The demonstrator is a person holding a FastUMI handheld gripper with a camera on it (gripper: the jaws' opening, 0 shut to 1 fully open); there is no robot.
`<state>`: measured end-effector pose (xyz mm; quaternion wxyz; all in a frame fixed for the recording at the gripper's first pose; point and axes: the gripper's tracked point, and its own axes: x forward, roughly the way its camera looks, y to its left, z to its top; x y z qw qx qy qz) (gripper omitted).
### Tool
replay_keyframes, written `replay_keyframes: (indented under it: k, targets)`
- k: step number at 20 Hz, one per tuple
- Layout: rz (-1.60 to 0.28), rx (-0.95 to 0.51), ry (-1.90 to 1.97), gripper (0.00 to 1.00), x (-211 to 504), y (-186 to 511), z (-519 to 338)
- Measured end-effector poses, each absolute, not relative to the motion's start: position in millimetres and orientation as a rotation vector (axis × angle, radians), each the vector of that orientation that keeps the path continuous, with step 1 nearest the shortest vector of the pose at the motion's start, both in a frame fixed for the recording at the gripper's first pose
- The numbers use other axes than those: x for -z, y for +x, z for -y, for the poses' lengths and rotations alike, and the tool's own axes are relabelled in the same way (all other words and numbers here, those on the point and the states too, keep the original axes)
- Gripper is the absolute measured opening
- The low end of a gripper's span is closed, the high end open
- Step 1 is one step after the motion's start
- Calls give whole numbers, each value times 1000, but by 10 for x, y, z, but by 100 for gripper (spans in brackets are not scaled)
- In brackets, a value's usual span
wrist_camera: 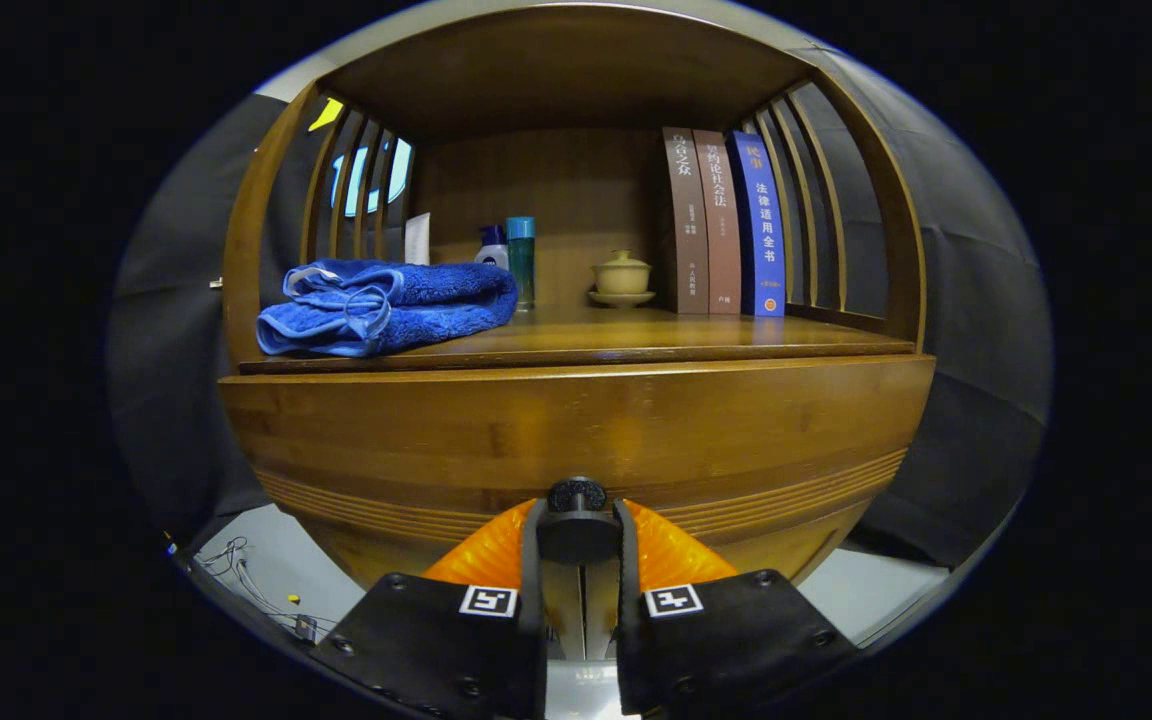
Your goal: Pull open the drawer, take out the items inside it, and place them on the countertop above the cabinet.
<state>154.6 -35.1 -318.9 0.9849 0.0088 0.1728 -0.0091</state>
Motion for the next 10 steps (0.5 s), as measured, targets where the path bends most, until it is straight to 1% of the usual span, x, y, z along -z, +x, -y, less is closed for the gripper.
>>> replay_keyframes:
  k: [10]
  targets:
    - [-359, 12, 73, 32, 3078, 736, 365]
